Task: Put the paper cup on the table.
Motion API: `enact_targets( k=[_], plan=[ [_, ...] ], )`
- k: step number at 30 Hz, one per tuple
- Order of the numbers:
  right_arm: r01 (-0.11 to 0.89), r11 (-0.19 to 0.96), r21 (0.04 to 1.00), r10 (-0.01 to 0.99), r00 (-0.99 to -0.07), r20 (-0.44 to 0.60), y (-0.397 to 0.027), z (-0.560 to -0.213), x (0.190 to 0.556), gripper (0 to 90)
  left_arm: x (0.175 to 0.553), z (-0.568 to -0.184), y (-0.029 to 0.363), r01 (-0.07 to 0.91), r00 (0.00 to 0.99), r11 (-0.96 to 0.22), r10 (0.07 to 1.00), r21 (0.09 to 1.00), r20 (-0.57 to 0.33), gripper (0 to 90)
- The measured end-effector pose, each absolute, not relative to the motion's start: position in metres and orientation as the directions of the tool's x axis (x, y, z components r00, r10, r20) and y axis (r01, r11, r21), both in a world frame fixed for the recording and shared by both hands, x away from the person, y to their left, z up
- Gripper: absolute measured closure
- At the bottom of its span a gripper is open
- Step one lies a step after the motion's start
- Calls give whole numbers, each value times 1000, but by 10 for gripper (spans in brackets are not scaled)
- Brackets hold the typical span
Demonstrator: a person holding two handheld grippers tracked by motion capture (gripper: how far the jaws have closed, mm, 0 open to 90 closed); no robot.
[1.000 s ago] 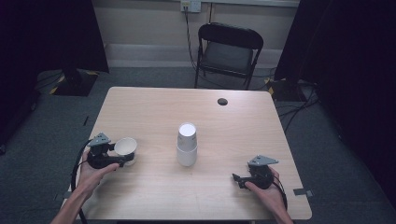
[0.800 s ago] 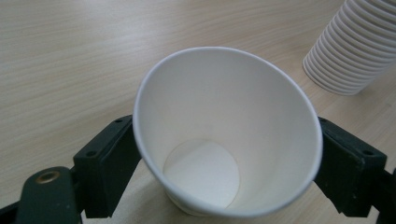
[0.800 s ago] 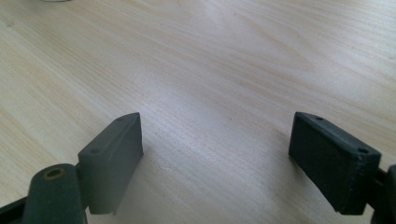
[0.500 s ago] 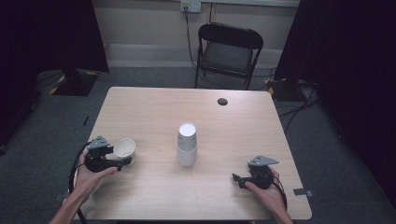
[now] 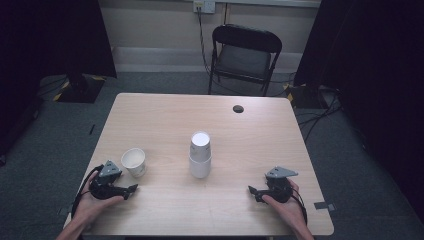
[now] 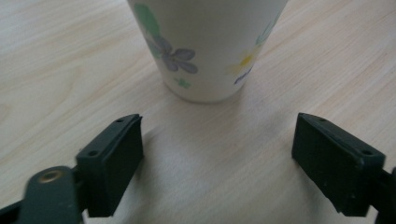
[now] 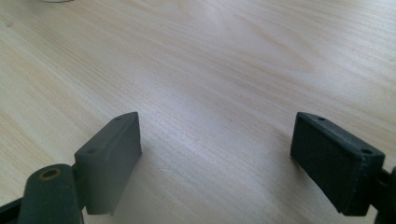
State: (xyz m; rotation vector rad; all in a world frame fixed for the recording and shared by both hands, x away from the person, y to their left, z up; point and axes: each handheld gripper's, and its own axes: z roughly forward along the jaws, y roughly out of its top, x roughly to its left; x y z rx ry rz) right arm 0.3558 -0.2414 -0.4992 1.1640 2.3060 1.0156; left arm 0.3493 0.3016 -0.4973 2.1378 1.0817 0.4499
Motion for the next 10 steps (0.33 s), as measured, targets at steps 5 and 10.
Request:
enact_targets(
  k=[5,10],
  plan=[
    [542,402,738,804,-594,-2,-241,-499,356,158,348,-501,302,553,579,-387,815,738,-6,127],
    [541,403,738,804,-594,-4,-241,-499,356,157,348,-501,302,556,575,-385,818,737,-6,126]
  ],
)
